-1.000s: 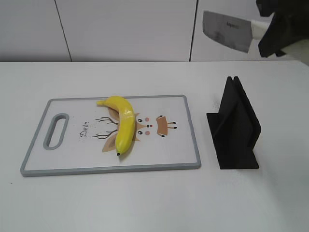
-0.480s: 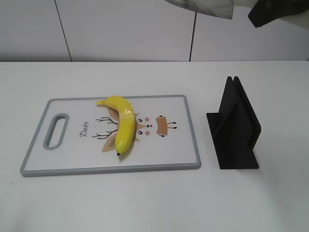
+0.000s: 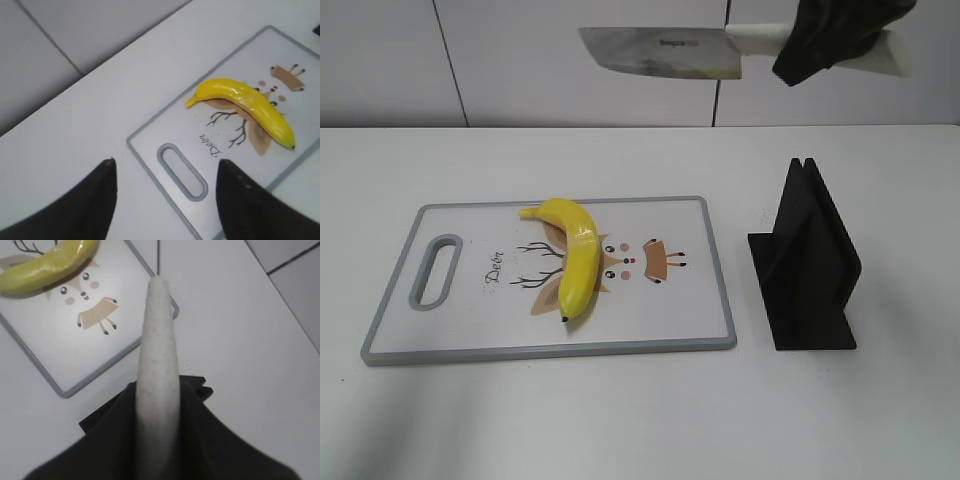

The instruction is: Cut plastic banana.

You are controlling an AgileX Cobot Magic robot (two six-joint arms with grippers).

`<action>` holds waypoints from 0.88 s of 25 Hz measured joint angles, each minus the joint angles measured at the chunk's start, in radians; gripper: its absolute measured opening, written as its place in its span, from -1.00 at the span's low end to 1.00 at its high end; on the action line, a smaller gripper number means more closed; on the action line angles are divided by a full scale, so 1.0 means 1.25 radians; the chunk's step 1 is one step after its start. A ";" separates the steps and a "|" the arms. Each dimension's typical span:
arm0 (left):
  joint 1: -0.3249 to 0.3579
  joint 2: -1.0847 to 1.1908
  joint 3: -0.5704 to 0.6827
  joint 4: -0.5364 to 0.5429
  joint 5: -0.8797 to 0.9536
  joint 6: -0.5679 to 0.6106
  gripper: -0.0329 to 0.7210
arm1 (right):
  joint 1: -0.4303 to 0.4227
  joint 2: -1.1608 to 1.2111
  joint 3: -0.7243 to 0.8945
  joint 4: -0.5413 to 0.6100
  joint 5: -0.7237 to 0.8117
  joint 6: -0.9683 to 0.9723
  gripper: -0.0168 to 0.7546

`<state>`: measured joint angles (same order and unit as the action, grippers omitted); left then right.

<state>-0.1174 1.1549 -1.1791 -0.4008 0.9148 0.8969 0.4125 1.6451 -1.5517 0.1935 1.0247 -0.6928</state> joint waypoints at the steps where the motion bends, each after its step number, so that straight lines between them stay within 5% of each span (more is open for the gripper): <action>1: 0.000 0.041 -0.036 -0.023 0.029 0.043 0.65 | -0.005 0.017 -0.014 0.021 0.009 -0.033 -0.52; 6: -0.034 0.206 -0.183 -0.060 0.114 0.195 0.64 | -0.013 0.103 -0.065 0.118 0.065 -0.267 -0.52; 11: -0.102 0.315 -0.278 -0.062 0.133 0.298 0.64 | -0.013 0.164 -0.097 0.173 0.076 -0.343 -0.52; 22: -0.155 0.502 -0.293 -0.051 0.123 0.363 0.64 | -0.013 0.223 -0.099 0.255 0.083 -0.432 -0.52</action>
<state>-0.3116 1.7819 -1.5458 -0.4645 1.0688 1.3509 0.3963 1.9236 -1.6757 0.5118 1.1278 -1.2333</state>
